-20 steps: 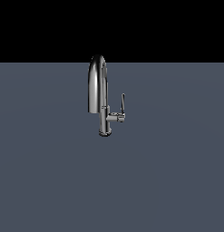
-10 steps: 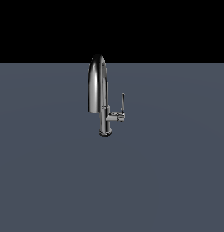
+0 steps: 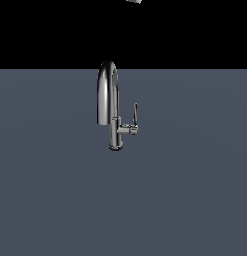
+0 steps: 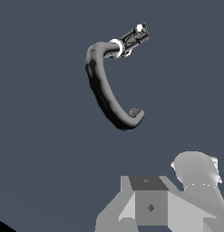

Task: Turn on the faucet by rotating a designated handle.

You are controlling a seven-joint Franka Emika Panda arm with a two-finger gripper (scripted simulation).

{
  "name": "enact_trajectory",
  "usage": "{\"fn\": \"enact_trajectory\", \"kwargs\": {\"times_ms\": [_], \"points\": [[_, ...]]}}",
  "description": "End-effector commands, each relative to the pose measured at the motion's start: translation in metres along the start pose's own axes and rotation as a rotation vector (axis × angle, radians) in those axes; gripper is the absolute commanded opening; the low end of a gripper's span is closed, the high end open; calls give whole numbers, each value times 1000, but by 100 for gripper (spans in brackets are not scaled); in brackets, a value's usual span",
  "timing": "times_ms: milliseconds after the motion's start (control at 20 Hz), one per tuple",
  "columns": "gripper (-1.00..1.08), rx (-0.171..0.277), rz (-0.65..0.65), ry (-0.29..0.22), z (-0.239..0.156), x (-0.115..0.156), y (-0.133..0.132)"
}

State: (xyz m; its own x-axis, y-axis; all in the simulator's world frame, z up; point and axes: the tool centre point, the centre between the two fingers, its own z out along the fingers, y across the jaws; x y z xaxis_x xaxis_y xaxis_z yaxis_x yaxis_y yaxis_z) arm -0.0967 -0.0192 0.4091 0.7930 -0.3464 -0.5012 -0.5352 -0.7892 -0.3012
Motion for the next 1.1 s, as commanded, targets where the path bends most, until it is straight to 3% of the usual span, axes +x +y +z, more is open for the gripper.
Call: {"fn": "enact_trajectory", "kwargs": {"times_ms": [0, 550, 1050], "points": [[-100, 44, 42, -41, 2, 17, -2], [-100, 249, 236, -233, 22, 92, -4], [-100, 463, 439, -433, 57, 163, 3]]}}
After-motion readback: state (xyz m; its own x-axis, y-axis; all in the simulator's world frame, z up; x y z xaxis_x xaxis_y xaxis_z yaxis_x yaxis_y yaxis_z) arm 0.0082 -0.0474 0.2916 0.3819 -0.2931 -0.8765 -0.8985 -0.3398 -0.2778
